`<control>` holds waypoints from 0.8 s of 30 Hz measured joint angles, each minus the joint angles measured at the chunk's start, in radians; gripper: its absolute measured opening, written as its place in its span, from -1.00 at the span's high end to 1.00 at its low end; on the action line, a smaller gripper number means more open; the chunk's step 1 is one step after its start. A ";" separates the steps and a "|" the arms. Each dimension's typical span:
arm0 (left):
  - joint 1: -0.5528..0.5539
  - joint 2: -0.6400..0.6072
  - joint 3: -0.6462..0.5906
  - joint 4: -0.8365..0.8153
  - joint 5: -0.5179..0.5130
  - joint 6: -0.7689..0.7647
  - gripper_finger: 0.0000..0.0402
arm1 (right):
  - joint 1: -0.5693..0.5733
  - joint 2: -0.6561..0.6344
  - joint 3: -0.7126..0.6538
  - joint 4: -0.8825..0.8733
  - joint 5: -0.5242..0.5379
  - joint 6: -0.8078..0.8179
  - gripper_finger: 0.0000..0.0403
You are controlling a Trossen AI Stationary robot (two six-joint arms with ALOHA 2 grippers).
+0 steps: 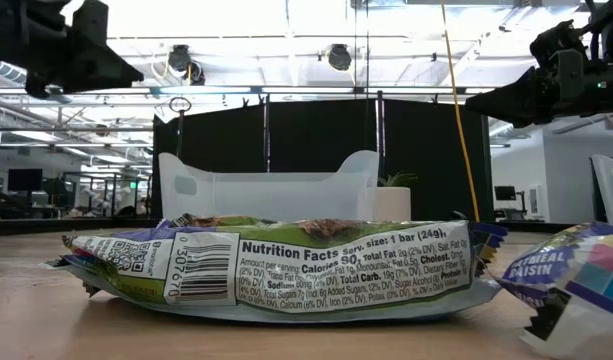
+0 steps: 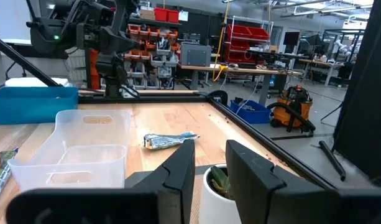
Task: Pick and place Granola Bars by type
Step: Put the orange granola bar into the blue bin
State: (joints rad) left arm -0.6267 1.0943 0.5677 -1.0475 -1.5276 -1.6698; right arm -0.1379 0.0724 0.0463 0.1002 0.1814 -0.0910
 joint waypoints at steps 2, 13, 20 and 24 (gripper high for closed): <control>-0.006 0.000 -0.011 0.031 0.007 0.001 0.35 | 0.000 0.000 0.000 0.000 0.000 0.000 0.59; 0.038 -0.031 -0.117 0.782 0.354 0.732 0.35 | 0.000 0.000 0.000 0.000 0.000 0.000 0.59; 0.266 -0.053 -0.211 1.619 0.864 1.640 0.35 | 0.000 0.000 0.000 0.000 0.000 0.000 0.59; 0.489 -0.093 -0.235 1.595 1.035 1.647 0.35 | 0.000 0.000 0.000 0.000 0.000 0.000 0.59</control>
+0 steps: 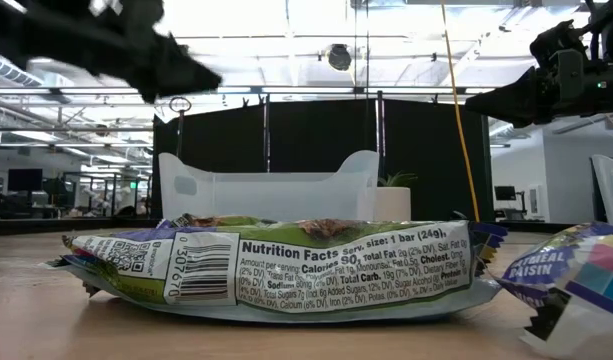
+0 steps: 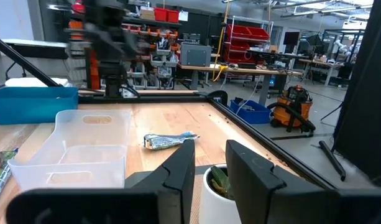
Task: Pick and place Granola Bars by type
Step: Put the orange granola bar into the blue bin
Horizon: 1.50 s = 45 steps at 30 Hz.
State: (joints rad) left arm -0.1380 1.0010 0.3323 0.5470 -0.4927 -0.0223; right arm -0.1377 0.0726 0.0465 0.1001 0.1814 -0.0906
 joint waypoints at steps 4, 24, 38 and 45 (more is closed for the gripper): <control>0.280 0.019 -0.008 0.011 0.382 -0.091 0.35 | 0.000 0.000 0.000 0.000 0.000 0.000 0.59; 0.739 0.344 0.393 -0.818 0.476 -0.332 0.35 | 0.000 0.000 0.000 0.000 0.000 0.000 0.59; 0.739 0.533 0.507 -0.893 0.607 -0.368 0.35 | 0.000 0.000 0.000 0.000 0.000 0.000 0.59; 0.734 0.605 0.507 -0.843 0.625 -0.400 0.35 | 0.000 0.000 0.000 0.000 0.000 0.000 0.59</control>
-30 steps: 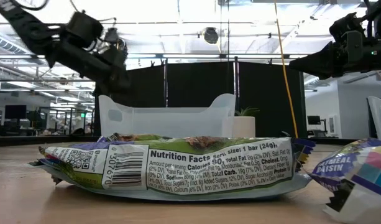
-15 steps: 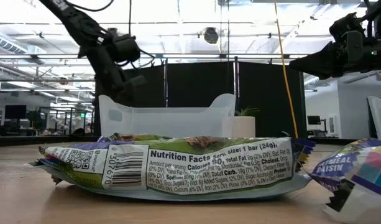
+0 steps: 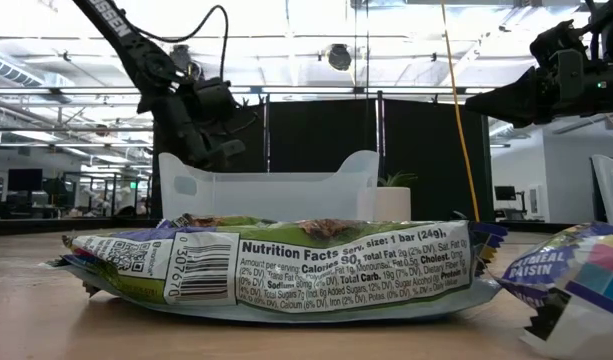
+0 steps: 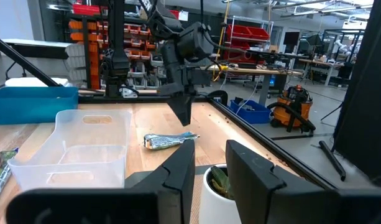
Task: Pick and place Granola Bars by type
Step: Put the orange granola bar into the blue bin
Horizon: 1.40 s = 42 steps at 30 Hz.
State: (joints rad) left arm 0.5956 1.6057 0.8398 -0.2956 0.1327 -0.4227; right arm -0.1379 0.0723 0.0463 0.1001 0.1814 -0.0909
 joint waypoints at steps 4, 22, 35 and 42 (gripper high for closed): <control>-0.001 0.058 0.000 0.048 0.045 -0.011 0.35 | 0.000 0.000 0.000 0.000 0.000 0.000 0.59; -0.026 0.113 0.000 0.158 0.143 -0.004 0.35 | 0.000 0.000 0.000 0.000 0.000 0.000 0.59; -0.058 0.112 0.000 0.193 0.240 0.018 0.35 | 0.000 0.000 0.000 0.000 0.000 0.000 0.59; -0.088 0.112 0.000 0.192 0.192 -0.010 0.35 | 0.000 0.000 0.000 0.000 0.000 0.000 0.59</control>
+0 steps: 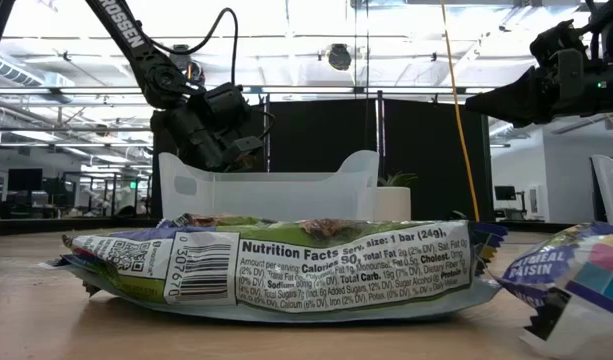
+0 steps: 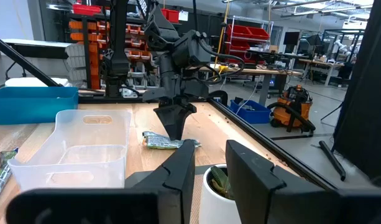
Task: Pick and place Granola Bars by type
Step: Put the orange granola bar into the blue bin
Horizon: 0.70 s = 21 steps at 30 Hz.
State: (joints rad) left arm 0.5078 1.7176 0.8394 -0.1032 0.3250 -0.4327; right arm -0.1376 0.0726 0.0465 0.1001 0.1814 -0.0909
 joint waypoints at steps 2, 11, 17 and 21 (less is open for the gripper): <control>-0.017 0.000 0.000 0.000 -0.031 -0.008 0.35 | 0.000 0.000 0.000 0.000 0.000 0.000 0.59; -0.072 0.000 0.000 -0.004 -0.131 -0.036 0.35 | 0.000 0.000 0.000 0.000 0.000 0.000 0.59; -0.098 -0.002 0.000 -0.044 -0.239 -0.050 0.35 | 0.000 0.000 0.000 0.000 0.000 0.000 0.59; -0.109 -0.004 0.001 -0.092 -0.279 -0.068 0.35 | 0.000 0.000 0.000 0.000 0.000 0.000 0.59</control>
State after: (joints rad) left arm 0.3993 1.7138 0.8400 -0.1948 0.0455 -0.5009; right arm -0.1376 0.0724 0.0466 0.1001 0.1814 -0.0908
